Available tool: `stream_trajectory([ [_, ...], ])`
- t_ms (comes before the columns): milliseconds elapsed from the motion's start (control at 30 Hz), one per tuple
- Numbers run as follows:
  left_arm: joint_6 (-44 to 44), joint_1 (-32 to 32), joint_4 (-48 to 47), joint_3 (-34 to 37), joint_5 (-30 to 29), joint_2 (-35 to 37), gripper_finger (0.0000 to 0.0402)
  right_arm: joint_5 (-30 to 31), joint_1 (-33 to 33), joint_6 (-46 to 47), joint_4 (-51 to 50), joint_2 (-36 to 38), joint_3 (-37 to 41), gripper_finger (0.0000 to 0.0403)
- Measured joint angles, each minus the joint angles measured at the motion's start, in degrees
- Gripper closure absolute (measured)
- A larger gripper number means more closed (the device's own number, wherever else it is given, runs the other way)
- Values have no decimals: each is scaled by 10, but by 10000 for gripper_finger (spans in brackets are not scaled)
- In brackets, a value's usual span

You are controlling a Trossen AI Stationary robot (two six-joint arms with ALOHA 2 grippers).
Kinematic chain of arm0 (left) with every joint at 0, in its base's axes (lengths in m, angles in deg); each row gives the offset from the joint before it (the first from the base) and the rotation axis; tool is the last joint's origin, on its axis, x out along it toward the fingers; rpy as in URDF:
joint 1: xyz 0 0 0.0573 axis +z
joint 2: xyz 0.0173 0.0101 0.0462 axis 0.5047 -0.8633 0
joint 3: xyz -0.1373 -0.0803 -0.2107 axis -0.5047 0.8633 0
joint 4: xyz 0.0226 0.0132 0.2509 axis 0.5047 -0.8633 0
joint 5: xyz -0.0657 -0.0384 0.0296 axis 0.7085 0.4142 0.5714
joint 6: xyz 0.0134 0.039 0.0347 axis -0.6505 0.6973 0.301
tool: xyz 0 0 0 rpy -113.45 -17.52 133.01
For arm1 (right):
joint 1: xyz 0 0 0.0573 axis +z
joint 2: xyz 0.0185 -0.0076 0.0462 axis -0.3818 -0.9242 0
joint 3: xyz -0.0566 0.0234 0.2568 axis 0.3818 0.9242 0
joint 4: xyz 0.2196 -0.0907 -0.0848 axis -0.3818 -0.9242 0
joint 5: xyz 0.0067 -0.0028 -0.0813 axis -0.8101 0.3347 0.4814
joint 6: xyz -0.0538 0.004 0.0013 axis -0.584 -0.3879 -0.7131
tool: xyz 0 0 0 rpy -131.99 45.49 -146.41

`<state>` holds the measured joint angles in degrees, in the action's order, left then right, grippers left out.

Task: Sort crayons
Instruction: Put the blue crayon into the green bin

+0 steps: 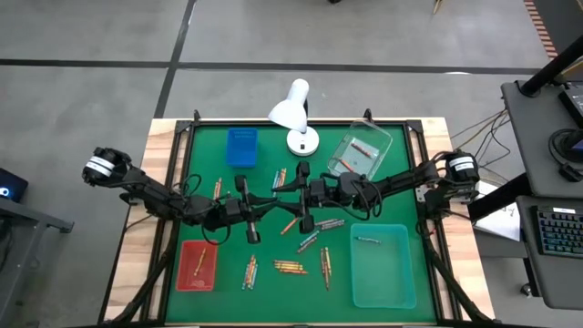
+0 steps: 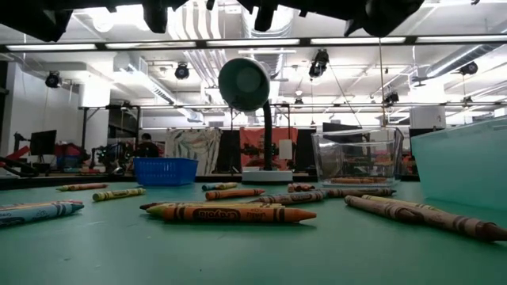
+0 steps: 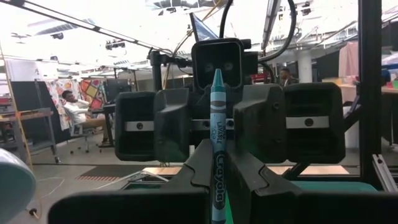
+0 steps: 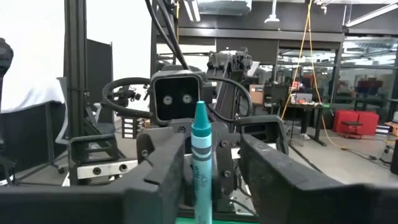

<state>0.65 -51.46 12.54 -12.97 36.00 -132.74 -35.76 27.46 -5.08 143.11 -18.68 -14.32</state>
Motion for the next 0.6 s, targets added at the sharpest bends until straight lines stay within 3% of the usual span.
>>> stream_trajectory([
  [267, -11, 0, 0, 1, -3, 0, 380, -3, 4, -16, -3, 2, 0, 382],
  [467, -10, 0, -6, 1, -1, 0, 322, -3, 4, -8, -22, 10, 0, 385],
  [600, -10, 0, -16, 1, -7, 2, 282, 1, 3, -10, -97, 40, 0, 385],
])
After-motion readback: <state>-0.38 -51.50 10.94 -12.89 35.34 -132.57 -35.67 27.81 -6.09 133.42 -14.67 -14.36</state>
